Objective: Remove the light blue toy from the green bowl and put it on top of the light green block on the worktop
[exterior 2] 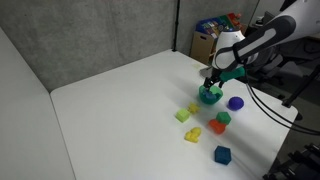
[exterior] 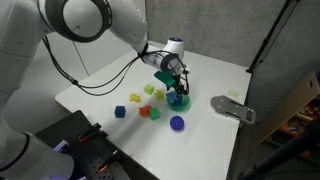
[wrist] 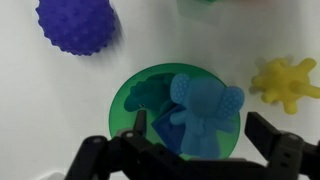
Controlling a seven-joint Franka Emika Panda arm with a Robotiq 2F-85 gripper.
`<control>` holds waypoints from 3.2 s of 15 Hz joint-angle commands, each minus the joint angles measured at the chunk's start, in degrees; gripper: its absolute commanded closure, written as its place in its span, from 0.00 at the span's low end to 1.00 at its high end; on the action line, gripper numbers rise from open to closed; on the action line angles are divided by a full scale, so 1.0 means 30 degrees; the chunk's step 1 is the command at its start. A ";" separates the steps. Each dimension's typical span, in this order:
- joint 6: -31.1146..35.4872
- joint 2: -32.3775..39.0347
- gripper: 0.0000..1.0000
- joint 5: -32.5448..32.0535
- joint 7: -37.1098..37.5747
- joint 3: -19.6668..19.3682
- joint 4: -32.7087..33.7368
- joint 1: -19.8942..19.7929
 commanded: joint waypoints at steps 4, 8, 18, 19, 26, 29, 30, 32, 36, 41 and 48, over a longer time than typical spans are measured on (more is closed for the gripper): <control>0.0658 0.1547 0.00 0.1482 0.0190 0.0416 0.1738 -0.1004; 0.1205 0.1846 0.00 0.2719 0.0041 0.0998 0.1941 -0.1492; 0.1831 0.2193 0.00 0.3238 0.0224 0.1089 0.1769 -0.1283; 0.1820 0.2256 0.00 0.3244 0.0208 0.1105 0.1772 -0.1289; 0.1618 0.2130 0.63 0.3125 0.0286 0.0968 0.1750 -0.1186; 0.1333 0.1612 0.80 0.3154 0.0212 0.0953 0.1724 -0.1288; 0.1272 0.1423 0.82 0.3159 0.0176 0.0970 0.1708 -0.1307; 0.1011 0.0978 0.92 0.3072 0.0129 0.0943 0.1739 -0.1262; 0.0400 -0.0070 0.92 0.3033 -0.0133 0.1214 0.1729 -0.1128; -0.0636 -0.1106 0.92 0.2978 -0.0642 0.2073 0.1566 -0.0371; -0.1111 -0.1894 0.92 0.3011 -0.1682 0.3427 0.0280 0.0981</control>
